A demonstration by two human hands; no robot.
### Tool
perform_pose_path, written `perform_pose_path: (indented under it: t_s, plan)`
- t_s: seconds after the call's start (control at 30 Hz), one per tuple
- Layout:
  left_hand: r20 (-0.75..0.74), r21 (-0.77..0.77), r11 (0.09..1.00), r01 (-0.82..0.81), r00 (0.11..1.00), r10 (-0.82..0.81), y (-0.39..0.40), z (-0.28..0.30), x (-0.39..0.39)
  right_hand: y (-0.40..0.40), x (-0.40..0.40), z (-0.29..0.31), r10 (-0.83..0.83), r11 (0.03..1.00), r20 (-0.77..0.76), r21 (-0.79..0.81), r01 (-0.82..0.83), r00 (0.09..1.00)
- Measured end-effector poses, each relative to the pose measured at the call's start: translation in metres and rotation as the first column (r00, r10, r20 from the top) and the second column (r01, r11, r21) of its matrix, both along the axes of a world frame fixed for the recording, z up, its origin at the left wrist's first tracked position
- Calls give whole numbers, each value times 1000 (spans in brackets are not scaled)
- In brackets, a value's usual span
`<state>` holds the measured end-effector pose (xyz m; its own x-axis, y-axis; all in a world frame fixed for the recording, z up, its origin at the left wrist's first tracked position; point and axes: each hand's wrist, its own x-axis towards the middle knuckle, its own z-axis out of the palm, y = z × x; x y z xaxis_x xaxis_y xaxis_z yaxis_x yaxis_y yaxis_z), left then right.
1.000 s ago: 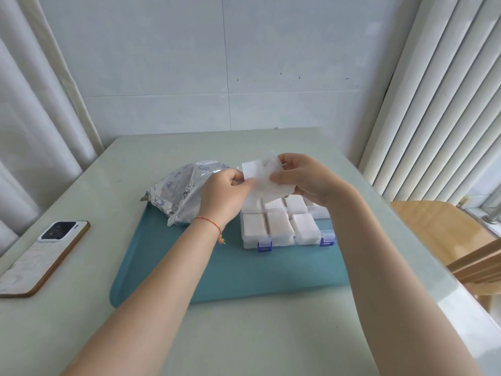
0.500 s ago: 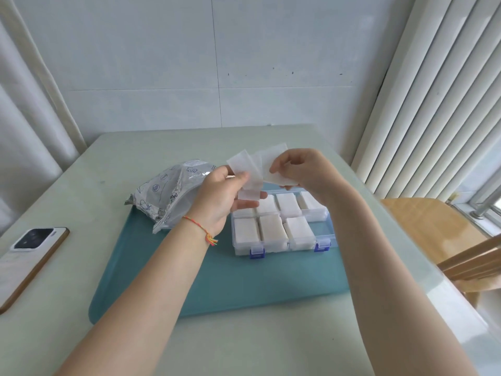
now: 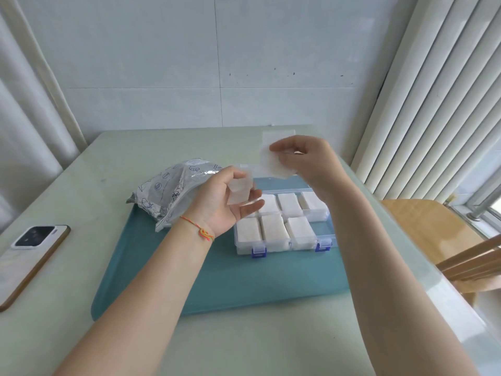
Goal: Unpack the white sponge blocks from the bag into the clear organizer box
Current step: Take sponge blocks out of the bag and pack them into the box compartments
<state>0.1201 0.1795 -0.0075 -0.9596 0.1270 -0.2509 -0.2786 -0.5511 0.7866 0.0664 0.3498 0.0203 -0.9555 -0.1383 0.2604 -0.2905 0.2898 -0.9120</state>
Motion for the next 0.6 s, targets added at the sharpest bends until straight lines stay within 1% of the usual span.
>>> perform_pose_path:
  t_s: [0.07,0.1,0.3,0.33,0.43,0.53,0.6]
  plan:
    - [20,38,999,24,999,-25,1,-1,1,-1,-1,1,22,995,24,-102,-19,999]
    - [27,53,998,36,999,-37,2,-1,1,-2,0,1,26,992,30,-123,-22,999]
    - [-26,9,997,73,997,-73,5,-2,0,-14,7,2,29,994,60,-109,-22,998]
    - [-46,-2,996,90,995,-90,4,-2,-1,-17,9,2,31,996,63,-84,-26,998]
    - [-100,-16,990,138,985,-139,4,0,-1,-25,16,5,34,997,51,71,-37,998]
    - [-157,-98,988,115,979,-130,5,-1,0,-27,19,5,62,988,70,139,-72,996]
    - [-201,-144,984,101,971,-129,4,-4,-1,-24,15,4,34,975,26,217,-39,999]
